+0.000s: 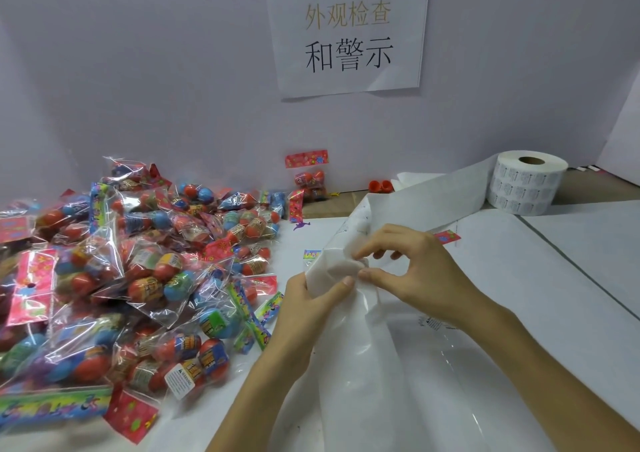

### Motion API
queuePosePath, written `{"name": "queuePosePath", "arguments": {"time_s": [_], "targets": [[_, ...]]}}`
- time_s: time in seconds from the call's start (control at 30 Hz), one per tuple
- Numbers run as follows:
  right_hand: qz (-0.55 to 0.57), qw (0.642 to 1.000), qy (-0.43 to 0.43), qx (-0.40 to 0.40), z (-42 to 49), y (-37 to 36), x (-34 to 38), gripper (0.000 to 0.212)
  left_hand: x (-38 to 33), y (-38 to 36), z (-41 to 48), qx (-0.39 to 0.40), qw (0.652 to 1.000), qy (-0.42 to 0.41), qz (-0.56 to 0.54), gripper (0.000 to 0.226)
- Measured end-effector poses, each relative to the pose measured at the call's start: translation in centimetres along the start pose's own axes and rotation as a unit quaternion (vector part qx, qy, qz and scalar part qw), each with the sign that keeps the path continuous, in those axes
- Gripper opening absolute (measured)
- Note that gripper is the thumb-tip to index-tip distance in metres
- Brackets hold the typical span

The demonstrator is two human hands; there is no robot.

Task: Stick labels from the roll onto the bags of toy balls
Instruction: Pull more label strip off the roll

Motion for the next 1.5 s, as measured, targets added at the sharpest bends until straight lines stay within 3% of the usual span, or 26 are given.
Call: {"name": "queuePosePath", "arguments": {"time_s": [0.27, 0.5, 1.2, 1.5], "targets": [[-0.002, 0.998, 0.045, -0.034, 0.1, 0.3, 0.9, 0.012, 0.2, 0.2, 0.0, -0.019, 1.0, -0.001, 0.002, 0.02], [-0.008, 0.991, 0.097, -0.088, -0.1, 0.7, 2.0, 0.027, -0.1, -0.3, 0.0, 0.04, 0.997, 0.005, -0.062, 0.032], [-0.049, 0.993, 0.104, -0.035, -0.1, 0.1, 2.5, 0.008, 0.9, -0.1, 0.0, 0.022, 0.991, 0.074, -0.108, 0.037], [-0.042, 0.995, 0.083, -0.017, -0.2, 0.0, 2.9, 0.011, 1.4, 0.2, 0.3, 0.017, 0.99, 0.087, -0.112, 0.033]]}}
Point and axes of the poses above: each hand's wrist, its own z-axis towards the middle knuckle, its own y-axis out of the back of the hand, x = y × z, the point moved 8 cm from there along z, towards the middle knuckle, and after that the axes turned 8 degrees about y, right-handed, at the moved point
